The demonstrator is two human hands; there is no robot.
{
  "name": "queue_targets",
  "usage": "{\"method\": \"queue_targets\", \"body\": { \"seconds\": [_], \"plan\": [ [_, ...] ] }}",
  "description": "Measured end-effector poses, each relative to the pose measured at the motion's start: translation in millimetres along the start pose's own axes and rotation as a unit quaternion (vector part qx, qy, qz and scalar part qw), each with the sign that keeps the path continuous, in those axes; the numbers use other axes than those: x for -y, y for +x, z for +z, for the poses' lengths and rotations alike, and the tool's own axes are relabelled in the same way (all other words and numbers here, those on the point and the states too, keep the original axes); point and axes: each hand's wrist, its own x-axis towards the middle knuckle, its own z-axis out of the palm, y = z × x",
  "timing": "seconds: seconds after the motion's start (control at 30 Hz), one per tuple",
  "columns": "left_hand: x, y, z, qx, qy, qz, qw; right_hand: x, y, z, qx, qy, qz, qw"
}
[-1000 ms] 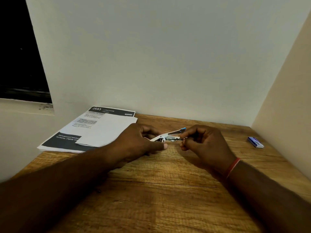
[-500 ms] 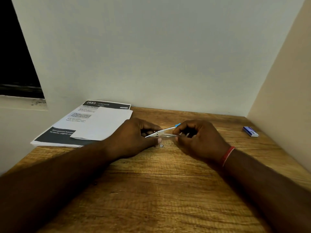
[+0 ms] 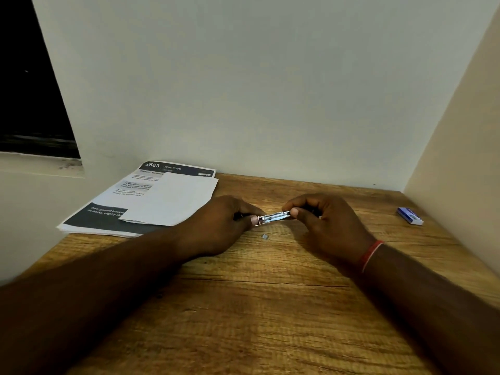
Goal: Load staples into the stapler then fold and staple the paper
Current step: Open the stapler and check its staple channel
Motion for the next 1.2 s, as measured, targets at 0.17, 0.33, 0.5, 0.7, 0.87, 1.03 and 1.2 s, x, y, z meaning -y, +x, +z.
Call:
{"method": "queue_targets", "body": {
  "seconds": [0.17, 0.33, 0.5, 0.7, 0.87, 1.03, 1.2],
  "plan": [
    [0.9, 1.0, 2.5, 0.006, -0.002, -0.010, 1.000, -4.9, 1.9, 5.1, 0.016, 0.039, 0.057, 0.997],
    [2.9, 2.4, 3.1, 0.009, 0.009, 0.000, 1.000, -7.3, 4.3, 6.4, 0.019, 0.041, 0.071, 0.996],
    [3.8, 4.2, 4.1, 0.003, 0.019, 0.002, 1.000, -8.1, 3.0, 7.3, 0.013, 0.044, 0.068, 0.997],
    [5.2, 3.9, 5.4, -0.005, 0.012, -0.004, 1.000, -4.0, -0.6, 7.2, -0.015, 0.083, 0.062, 0.994],
    [4.1, 2.0, 5.6, -0.022, -0.010, -0.014, 1.000, 4.0, -3.2, 1.0, -0.046, -0.009, 0.023, 0.999],
    [5.2, 1.1, 6.1, -0.077, -0.051, -0.013, 0.996, 25.4, -14.0, -0.1, 0.028, -0.175, -0.183, 0.967],
    [-1.3, -0.4, 3.7, -0.119, -0.068, -0.008, 0.991, 33.5, -21.9, 15.1, 0.083, -0.256, -0.212, 0.940]
  ]
}}
